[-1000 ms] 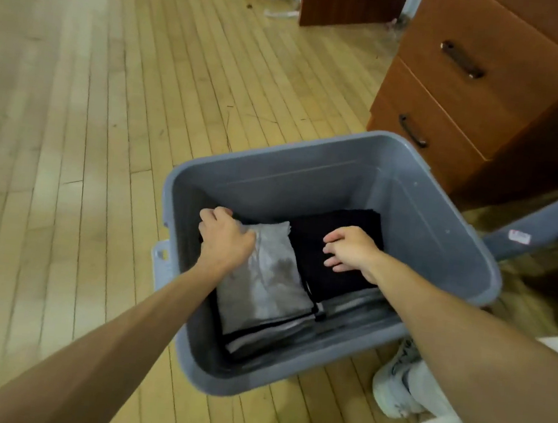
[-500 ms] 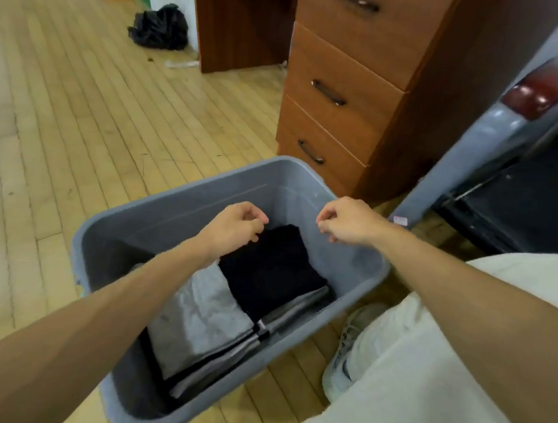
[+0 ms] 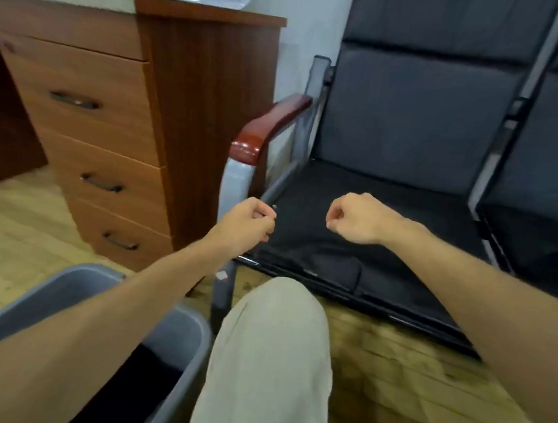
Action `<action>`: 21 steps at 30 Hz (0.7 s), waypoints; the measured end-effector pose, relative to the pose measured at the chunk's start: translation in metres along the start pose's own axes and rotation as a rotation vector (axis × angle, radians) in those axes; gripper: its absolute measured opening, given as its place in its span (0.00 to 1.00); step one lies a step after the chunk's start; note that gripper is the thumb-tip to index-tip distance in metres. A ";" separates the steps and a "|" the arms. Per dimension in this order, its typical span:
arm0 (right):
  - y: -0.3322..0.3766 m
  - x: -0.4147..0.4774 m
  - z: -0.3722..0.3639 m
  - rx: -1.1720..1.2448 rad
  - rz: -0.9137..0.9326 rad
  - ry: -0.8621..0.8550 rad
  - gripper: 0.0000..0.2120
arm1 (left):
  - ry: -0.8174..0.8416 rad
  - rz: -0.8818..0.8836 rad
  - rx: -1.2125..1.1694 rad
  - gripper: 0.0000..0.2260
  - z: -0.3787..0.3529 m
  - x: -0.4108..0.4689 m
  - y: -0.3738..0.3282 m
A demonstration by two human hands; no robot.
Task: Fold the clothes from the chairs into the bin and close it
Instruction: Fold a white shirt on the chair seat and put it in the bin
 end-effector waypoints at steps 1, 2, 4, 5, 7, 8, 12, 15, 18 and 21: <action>-0.024 -0.004 0.007 0.022 -0.044 -0.017 0.10 | 0.047 -0.032 0.025 0.05 -0.018 0.012 -0.012; -0.047 -0.008 0.013 0.051 -0.087 -0.036 0.10 | 0.099 -0.066 0.051 0.05 -0.037 0.024 -0.024; -0.093 -0.017 0.022 0.109 -0.171 -0.081 0.10 | 0.200 -0.120 0.090 0.04 -0.077 0.044 -0.044; -0.115 -0.021 0.025 0.138 -0.212 -0.101 0.10 | 0.246 -0.139 0.104 0.04 -0.097 0.052 -0.052; -0.156 -0.032 0.026 0.202 -0.290 -0.131 0.09 | 0.348 -0.162 0.131 0.04 -0.138 0.065 -0.067; -0.177 -0.038 0.025 0.244 -0.332 -0.158 0.08 | 0.407 -0.169 0.137 0.04 -0.159 0.069 -0.074; -0.256 -0.065 0.016 0.420 -0.522 -0.319 0.07 | 0.582 -0.159 0.061 0.06 -0.241 0.073 -0.096; -0.297 -0.077 0.011 0.299 -0.597 -0.330 0.08 | 0.650 -0.161 -0.018 0.08 -0.294 0.062 -0.096; -0.324 -0.083 0.009 0.235 -0.650 -0.330 0.08 | 0.751 -0.207 0.031 0.07 -0.334 0.053 -0.093; -0.350 -0.097 0.004 0.154 -0.701 -0.274 0.12 | 0.791 -0.224 0.042 0.07 -0.361 0.053 -0.094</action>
Point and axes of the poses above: each hand's wrist, its own x-axis towards the middle knuckle, its own z-axis out of the back of the hand, y = z × x, the point moved 3 cm from there along x, towards the middle knuckle, and after that the axes turned 5 degrees about -z, right-handed, at the moved point
